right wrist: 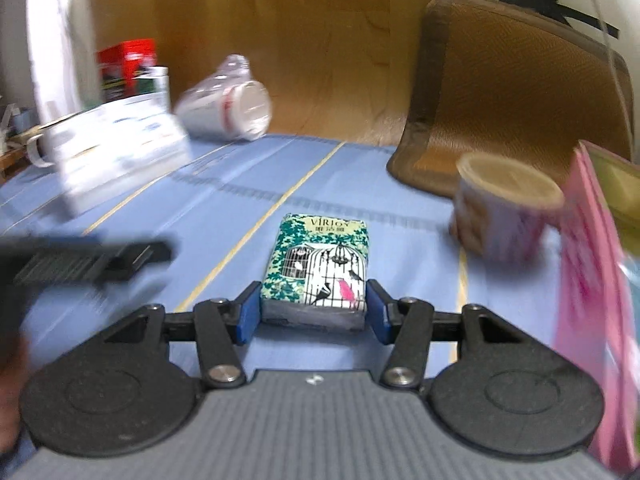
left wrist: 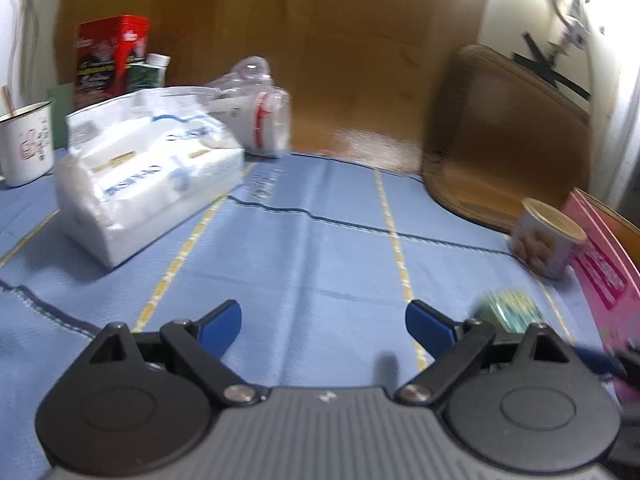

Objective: Organize soft objects
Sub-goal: 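Close the right tool on the VIRIGO tissue pack, then grasp the tissue pack with the left tool while the right tool releases it, then lower the tissue pack into the pink tin and open the left tool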

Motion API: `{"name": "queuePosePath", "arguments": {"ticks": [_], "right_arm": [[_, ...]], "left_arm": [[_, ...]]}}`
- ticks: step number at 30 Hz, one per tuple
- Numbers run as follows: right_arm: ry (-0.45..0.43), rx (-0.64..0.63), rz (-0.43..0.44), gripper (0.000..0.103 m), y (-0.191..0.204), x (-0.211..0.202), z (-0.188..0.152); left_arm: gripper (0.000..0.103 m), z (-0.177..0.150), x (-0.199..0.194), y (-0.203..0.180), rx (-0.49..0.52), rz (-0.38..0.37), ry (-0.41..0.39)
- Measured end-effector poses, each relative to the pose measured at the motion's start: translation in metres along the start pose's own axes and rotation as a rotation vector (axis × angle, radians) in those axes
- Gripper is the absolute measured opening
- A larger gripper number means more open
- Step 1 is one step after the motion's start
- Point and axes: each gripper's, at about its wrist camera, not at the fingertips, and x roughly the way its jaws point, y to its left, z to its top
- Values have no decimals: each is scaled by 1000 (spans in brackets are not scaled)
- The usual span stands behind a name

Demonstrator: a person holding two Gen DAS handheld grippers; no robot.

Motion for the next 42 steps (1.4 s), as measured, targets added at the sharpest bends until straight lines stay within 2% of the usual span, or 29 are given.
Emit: {"name": "queuePosePath", "arguments": {"ticks": [3, 7, 10, 13, 16, 20, 22, 23, 24, 26, 30, 32, 36, 42], "right_arm": [[-11, 13, 14, 57, -4, -39, -28], [-42, 11, -28, 58, -1, -59, -50], [-47, 30, -33, 64, -3, -59, -54], [-54, 35, -33, 65, -4, -58, -53], [-61, 38, -32, 72, -5, -58, -54], [-73, 17, -46, 73, -2, -60, -60], [-79, 7, -39, 70, 0, -60, -61], [-84, 1, -32, 59, 1, -60, -61], [-89, -4, -32, 57, 5, -61, -63], [-101, -19, -25, 55, 9, -64, -62], [-163, -69, -63, 54, 15, -78, -62], [-203, -54, -79, 54, 10, -87, -58], [-296, -30, -141, 54, -4, -110, -51], [-377, 24, -280, 54, -43, -135, -47]], "left_arm": [[93, -4, -4, -7, 27, -48, 25], [94, -15, -19, -27, 57, -109, 44], [94, -21, -28, -41, 68, -187, 83], [94, -25, -35, -52, 79, -228, 107], [94, -24, -39, -55, 57, -281, 148], [94, -25, -35, -59, 19, -378, 235], [89, -27, -32, -66, 22, -410, 258], [78, -28, -33, -69, 36, -409, 250], [60, -30, -33, -74, 56, -413, 253], [49, -31, -32, -80, 66, -448, 272], [49, -19, -46, -89, 71, -504, 239], [49, -10, -55, -100, 95, -529, 211], [49, 8, -69, -133, 178, -581, 162], [49, 22, -65, -199, 270, -682, 164]]}}
